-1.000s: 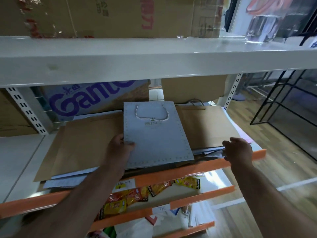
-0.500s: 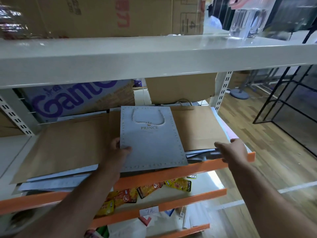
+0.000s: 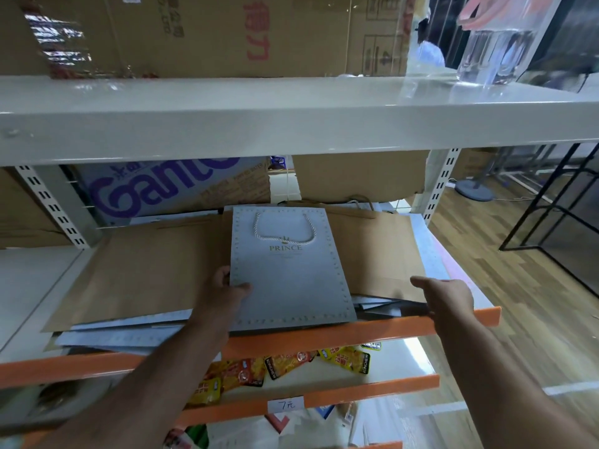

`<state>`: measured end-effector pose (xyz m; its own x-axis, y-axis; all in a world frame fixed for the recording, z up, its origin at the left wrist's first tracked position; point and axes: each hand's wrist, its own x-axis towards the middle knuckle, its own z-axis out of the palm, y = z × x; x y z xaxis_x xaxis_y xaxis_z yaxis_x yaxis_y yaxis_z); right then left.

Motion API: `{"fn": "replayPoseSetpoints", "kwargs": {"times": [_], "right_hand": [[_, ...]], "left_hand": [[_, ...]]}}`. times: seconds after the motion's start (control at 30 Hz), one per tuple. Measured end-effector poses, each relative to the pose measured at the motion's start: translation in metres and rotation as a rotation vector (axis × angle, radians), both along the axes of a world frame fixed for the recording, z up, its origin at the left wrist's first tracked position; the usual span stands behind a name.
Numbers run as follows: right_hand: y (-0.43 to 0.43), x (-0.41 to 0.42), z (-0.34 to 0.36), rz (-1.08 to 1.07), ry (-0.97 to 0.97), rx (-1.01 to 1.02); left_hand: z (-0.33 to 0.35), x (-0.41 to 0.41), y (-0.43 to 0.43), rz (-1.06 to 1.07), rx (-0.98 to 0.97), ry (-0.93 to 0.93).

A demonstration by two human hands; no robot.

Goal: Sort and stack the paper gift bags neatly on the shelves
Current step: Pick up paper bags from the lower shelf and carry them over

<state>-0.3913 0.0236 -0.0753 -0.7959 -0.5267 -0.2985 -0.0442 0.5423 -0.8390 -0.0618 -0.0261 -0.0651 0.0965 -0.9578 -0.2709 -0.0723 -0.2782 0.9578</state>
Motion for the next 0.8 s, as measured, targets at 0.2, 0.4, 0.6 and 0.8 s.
{"fn": "replayPoseSetpoints", "kwargs": {"times": [0.2, 0.4, 0.6, 0.8], "right_hand": [[0.007, 0.007, 0.004, 0.021, -0.036, 0.011], [0.007, 0.015, 0.011, -0.087, -0.505, -0.552], [-0.007, 0.058, 0.012, 0.118, -0.696, -0.603], [-0.005, 0.092, 0.022, 0.158, -0.831, -0.588]], "left_hand": [[-0.001, 0.008, -0.001, 0.013, 0.020, -0.009], [-0.001, 0.008, -0.001, 0.000, 0.048, 0.019], [0.005, 0.013, 0.003, -0.003, 0.076, 0.078], [0.010, 0.041, 0.017, 0.114, -0.007, 0.098]]}}
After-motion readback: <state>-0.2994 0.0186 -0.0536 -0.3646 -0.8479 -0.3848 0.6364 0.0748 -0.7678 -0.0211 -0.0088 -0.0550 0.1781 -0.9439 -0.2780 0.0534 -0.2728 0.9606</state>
